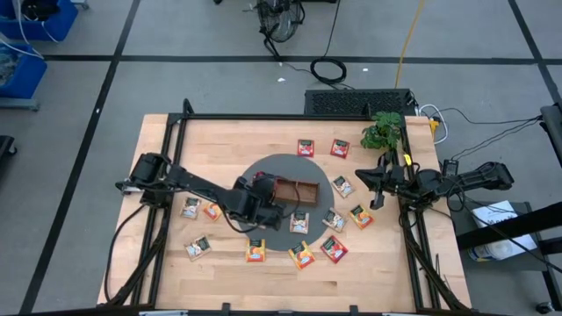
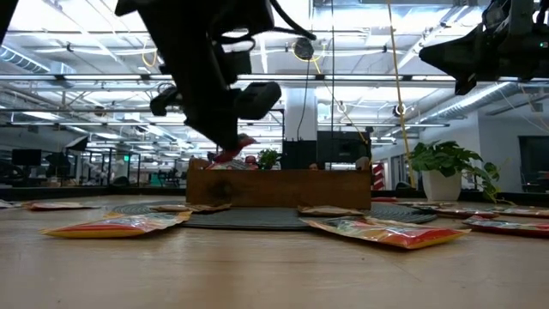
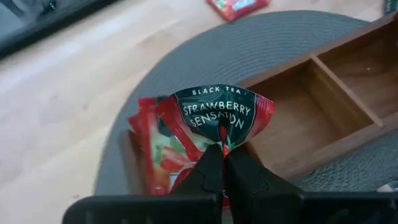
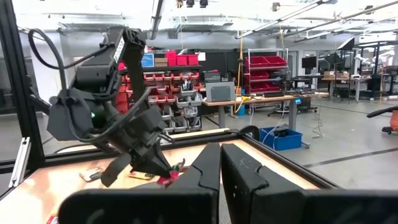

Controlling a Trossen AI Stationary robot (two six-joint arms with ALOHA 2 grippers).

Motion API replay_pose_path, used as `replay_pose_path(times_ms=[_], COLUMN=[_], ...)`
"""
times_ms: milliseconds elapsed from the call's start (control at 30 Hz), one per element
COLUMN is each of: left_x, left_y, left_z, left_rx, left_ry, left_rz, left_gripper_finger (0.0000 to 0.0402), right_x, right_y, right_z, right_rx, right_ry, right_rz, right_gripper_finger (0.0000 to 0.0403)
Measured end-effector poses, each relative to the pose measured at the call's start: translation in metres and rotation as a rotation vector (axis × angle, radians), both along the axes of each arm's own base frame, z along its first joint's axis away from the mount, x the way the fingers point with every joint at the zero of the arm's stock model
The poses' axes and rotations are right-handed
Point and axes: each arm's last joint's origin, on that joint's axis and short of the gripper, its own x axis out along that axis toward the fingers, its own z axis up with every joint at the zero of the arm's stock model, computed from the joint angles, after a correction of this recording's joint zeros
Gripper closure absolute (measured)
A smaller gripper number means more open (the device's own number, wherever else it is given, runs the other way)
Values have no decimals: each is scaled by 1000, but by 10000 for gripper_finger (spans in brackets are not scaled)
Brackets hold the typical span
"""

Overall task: Pick & Place Tea
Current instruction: Put the red tea bag into the left section of the wooden organizer

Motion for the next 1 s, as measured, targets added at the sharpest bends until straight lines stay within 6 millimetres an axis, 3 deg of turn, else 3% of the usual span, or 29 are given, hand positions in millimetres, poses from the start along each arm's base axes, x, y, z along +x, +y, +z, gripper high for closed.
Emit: replay_pose_path(times_ms=[367, 633, 1000], left_x=[-6, -6, -5], left_y=[11, 12, 11], left_z=[-18, -18, -18], left_rx=[-3, 6, -19], left_ry=[-33, -34, -33], left_rz=[44, 45, 37], left_gripper_finger=[383, 390, 226], right_x=[0, 0, 0], right_y=[0, 0, 0], right_z=[0, 0, 0], right_rx=[0, 0, -1], right_ry=[0, 0, 1], right_rz=[0, 0, 0], right_gripper_finger=[399, 399, 399])
